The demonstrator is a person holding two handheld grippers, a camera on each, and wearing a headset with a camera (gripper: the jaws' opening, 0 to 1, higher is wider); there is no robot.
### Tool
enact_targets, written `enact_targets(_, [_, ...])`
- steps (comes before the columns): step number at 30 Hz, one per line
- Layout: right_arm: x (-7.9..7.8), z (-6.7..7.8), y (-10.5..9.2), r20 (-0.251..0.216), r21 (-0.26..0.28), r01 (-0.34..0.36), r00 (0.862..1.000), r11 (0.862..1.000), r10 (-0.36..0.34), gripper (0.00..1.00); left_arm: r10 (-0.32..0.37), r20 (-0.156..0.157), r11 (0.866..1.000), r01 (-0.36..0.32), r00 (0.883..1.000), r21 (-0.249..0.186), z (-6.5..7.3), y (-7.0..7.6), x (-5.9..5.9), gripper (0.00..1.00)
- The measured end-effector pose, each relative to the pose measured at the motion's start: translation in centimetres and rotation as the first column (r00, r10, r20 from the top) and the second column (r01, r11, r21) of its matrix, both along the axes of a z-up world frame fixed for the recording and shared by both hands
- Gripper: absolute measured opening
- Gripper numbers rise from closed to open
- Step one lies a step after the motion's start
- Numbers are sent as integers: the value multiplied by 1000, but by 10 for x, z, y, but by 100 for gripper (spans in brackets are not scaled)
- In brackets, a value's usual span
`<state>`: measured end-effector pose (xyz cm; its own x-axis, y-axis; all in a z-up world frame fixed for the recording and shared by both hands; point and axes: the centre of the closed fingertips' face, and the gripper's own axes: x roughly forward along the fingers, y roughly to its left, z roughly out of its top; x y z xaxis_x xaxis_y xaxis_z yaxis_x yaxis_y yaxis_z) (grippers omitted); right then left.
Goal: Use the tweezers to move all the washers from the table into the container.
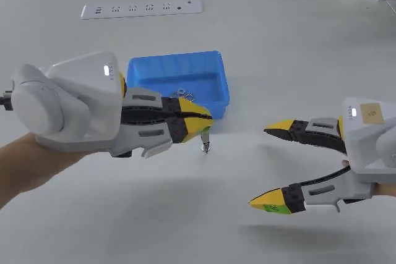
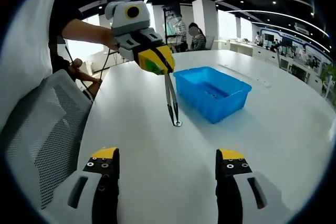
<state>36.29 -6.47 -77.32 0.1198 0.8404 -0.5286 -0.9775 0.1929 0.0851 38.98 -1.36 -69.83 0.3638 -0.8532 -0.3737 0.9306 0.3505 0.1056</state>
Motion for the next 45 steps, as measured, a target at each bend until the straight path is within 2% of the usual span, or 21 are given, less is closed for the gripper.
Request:
enact_targets(3, [0, 2, 1, -14, 13, 8, 1000, 1000, -8, 75, -1, -7, 1000, 1, 1000, -1, 0, 0, 0, 5])
enact_targets(6, [-1, 1, 5, -3, 2, -9, 1000, 1000, 9, 75, -8, -16, 1000, 8, 1000, -3, 0, 0, -2, 5])
enact_targets(9, [-1, 4, 14, -3, 9, -32, 999, 999, 32, 74, -27, -21, 1000, 27, 999, -3, 0, -3, -7, 5])
enact_targets(13, [4, 11, 31, 8, 18, -75, 997, 997, 75, 73, -32, -30, 999, 32, 999, -5, 0, -4, -6, 5])
enact_targets(17, [8, 19, 52, 11, 37, -131, 991, 991, 130, 68, -36, -52, 999, 36, 998, -2, 0, -1, -1, 5])
enact_targets(22, [15, 18, 83, 28, 22, -208, 978, 978, 207, 57, -62, -81, 998, 63, 995, 5, 0, -2, -1, 5])
enact_targets(24, [15, 16, 88, 41, -2, -239, 970, 971, 238, 49, -64, -86, 998, 65, 994, 10, 0, -2, 0, 5])
enact_targets(26, [16, 11, 90, 59, -43, -274, 959, 961, 277, 40, -66, -90, 998, 68, 994, 13, -1, -2, 0, 5])
enact_targets(28, [16, 9, 91, 47, -58, -286, 956, 956, 289, 32, -69, -98, 997, 70, 993, 10, -1, -2, 0, 5])
enact_targets(31, [17, 6, 90, 49, -82, -297, 952, 951, 302, 29, -71, -104, 997, 72, 992, 8, -1, -2, -1, 5])
enact_targets(35, [17, 6, 89, 49, -82, -298, 952, 951, 303, 23, -71, -110, 997, 72, 991, 6, -1, -3, 0, 5])
enact_targets(39, [18, 2, 89, 79, -111, -305, 946, 946, 314, 15, -79, -109, 997, 81, 991, 10, -1, -4, -1, 5])
enact_targets(42, [20, 2, 89, 76, -106, -296, 949, 949, 305, 11, -87, -109, 996, 90, 990, 16, -2, -4, -2, 5])
enact_targets(45, [20, 2, 88, 80, -100, -305, 946, 947, 313, 11, -89, -109, 996, 91, 990, 17, -2, -4, -2, 5])
